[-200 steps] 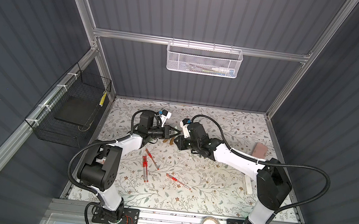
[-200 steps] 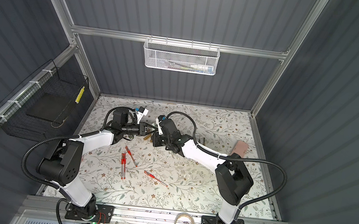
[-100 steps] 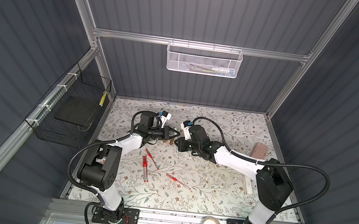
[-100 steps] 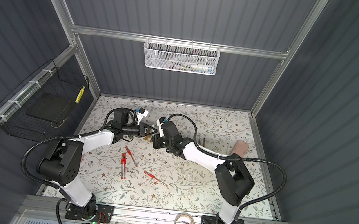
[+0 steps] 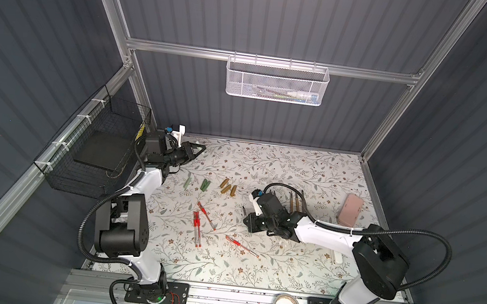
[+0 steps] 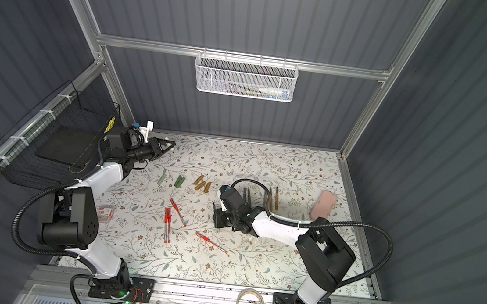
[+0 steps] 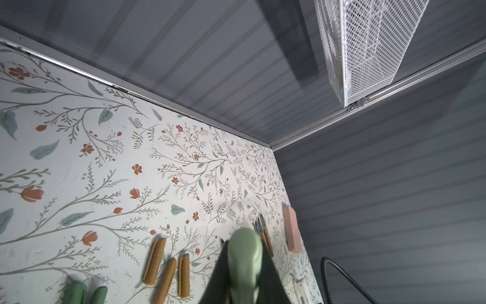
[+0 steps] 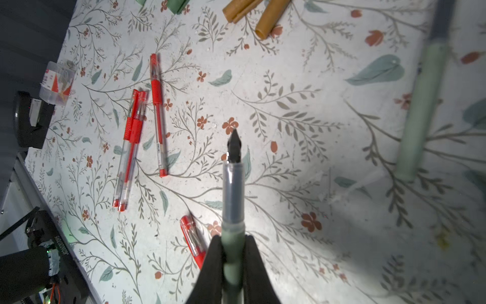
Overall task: Remove pen caps from pens
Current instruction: Open the pen cap on the pen, then place the pen cap at the middle-left of the table.
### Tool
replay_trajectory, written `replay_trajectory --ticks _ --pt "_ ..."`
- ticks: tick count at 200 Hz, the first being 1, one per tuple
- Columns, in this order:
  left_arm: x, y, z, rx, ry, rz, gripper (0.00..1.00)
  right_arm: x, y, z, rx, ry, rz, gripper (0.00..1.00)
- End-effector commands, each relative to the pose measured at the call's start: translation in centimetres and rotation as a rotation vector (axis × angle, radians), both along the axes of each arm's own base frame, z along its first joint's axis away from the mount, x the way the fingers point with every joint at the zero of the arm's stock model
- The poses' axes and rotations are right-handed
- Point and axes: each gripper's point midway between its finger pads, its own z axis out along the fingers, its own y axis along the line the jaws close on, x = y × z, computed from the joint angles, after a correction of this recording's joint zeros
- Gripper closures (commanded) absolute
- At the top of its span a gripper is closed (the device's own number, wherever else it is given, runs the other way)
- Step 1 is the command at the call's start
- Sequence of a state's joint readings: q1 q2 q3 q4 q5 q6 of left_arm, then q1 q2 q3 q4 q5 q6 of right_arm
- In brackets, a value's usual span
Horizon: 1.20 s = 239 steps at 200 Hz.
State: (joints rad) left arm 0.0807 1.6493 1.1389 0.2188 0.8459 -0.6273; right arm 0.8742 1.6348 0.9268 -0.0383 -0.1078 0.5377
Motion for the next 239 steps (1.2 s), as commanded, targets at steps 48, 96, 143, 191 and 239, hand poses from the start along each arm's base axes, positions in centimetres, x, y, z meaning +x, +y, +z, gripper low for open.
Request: replay_trajectory --ticks 48,96,143,191,239 --pt "-2.8 2.1 -9.0 0.616 0.061 0.01 1.0 2.4 -2.5 4.2 0.055 -0.094 -0.098 1.0" --pt "-3.4 4.9 -13.3 0.936 0.102 0.03 1.0 2.4 -4.3 4.9 0.048 -0.128 -0.125 1.0" --pt "-3.6 5.0 -16.5 0.927 0.18 0.022 1.0 2.4 -5.5 5.2 0.099 -0.132 -0.165 1.0" --pt "-3.5 5.4 -18.9 0.949 0.236 0.012 0.97 2.4 -5.5 4.9 0.094 -0.125 -0.155 1.0" --pt "-3.3 5.5 -20.1 0.945 0.259 0.016 0.9 2.7 -5.4 5.3 0.093 -0.136 -0.154 1.0"
